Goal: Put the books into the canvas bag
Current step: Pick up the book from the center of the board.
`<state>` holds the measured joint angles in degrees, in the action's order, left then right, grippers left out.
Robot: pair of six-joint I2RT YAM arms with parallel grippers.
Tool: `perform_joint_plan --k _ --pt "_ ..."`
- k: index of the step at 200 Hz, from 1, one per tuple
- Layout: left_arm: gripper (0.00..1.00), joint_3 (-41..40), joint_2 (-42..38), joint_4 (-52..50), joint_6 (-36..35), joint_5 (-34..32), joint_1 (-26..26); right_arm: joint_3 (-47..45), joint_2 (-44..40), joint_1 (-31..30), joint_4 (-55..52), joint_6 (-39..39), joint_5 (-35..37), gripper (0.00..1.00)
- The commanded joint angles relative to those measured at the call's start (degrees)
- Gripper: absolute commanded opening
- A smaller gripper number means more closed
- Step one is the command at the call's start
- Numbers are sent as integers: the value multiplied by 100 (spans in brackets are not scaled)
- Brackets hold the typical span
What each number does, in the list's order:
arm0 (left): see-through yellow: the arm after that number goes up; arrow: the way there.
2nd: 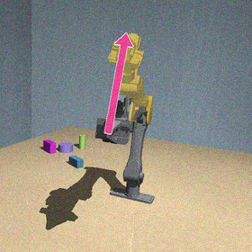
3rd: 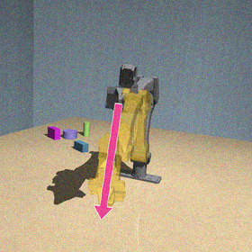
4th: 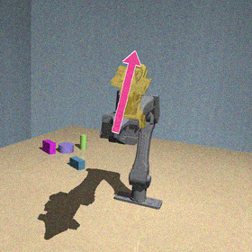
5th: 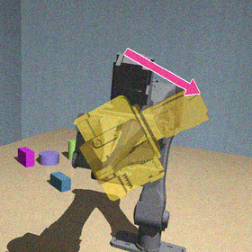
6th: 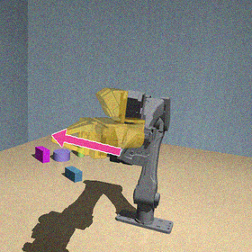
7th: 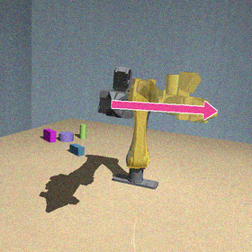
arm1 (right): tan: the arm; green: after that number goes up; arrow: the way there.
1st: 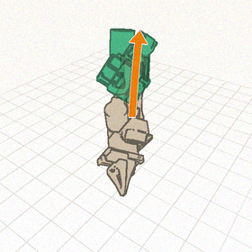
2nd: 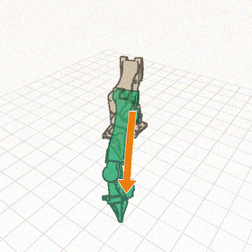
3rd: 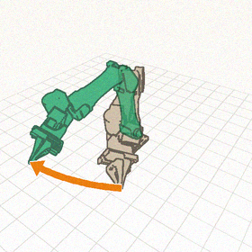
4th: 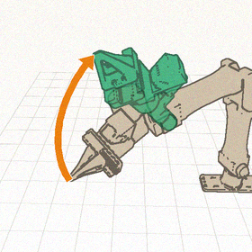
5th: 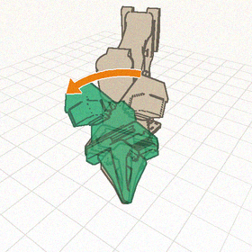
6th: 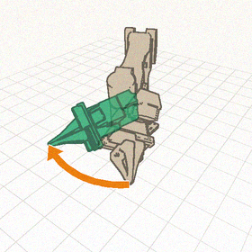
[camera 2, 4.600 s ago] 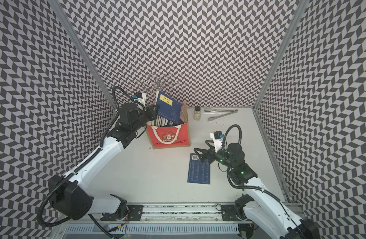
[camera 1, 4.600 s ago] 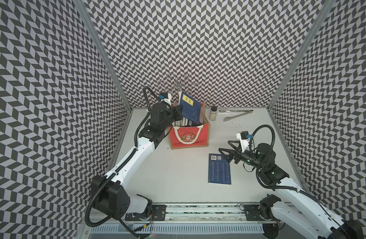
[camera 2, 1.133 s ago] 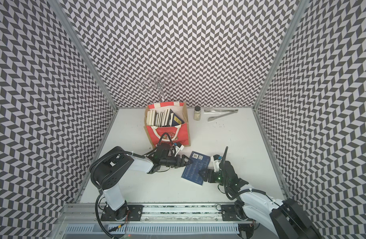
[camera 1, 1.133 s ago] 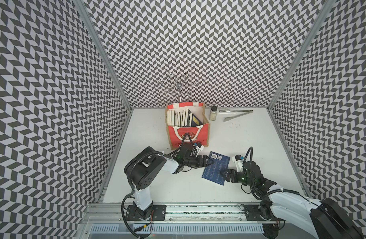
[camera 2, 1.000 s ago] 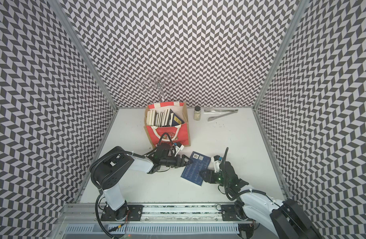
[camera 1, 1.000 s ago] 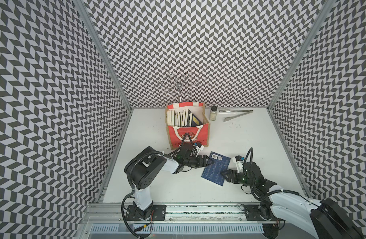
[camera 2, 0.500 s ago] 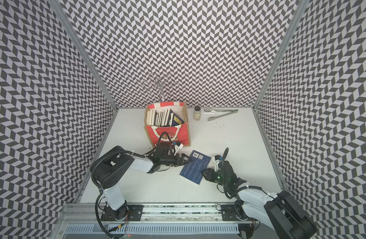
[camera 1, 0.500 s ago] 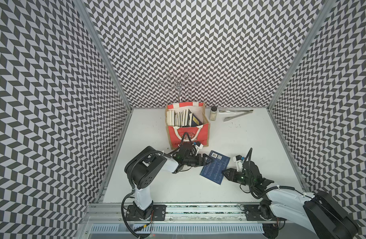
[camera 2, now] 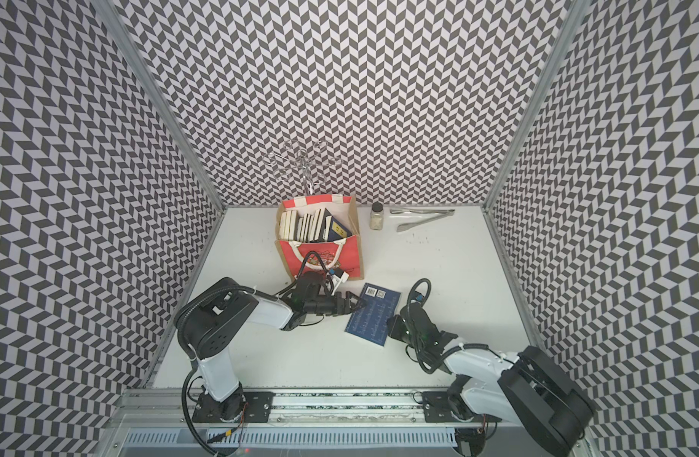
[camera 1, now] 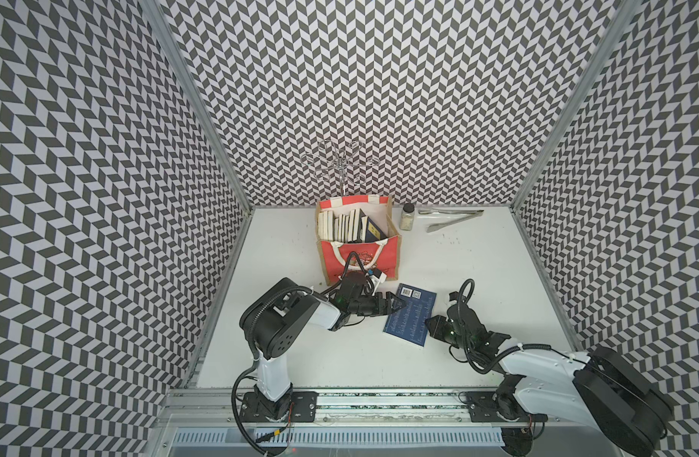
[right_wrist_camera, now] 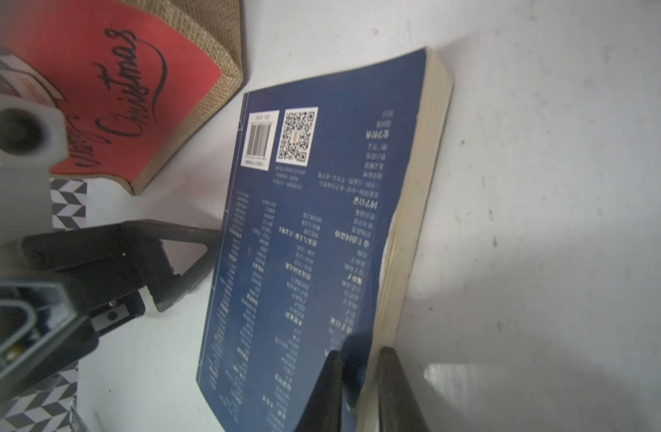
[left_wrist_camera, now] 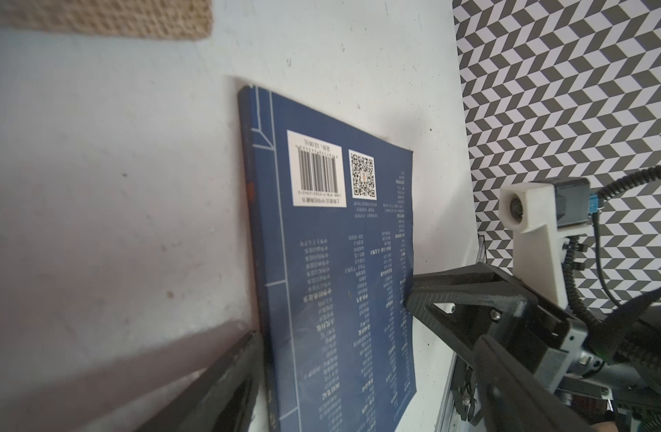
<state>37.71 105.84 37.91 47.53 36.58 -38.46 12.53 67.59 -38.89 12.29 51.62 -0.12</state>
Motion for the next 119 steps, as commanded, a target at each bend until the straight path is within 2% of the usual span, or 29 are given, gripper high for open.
perform_joint_plan --k 1,12,65,119 --pt "86 -71 232 -311 135 754 -326 70 -7 -224 1498 -74 -480 7" --pt "86 -80 228 -312 141 763 -324 65 -95 -224 1586 -109 -509 0" --pt "86 -72 170 -390 81 809 -326 -334 -1002 -215 1309 -337 -188 0" --pt "86 -125 -58 -609 -27 770 -257 -770 -1743 -182 1577 -396 38 0"
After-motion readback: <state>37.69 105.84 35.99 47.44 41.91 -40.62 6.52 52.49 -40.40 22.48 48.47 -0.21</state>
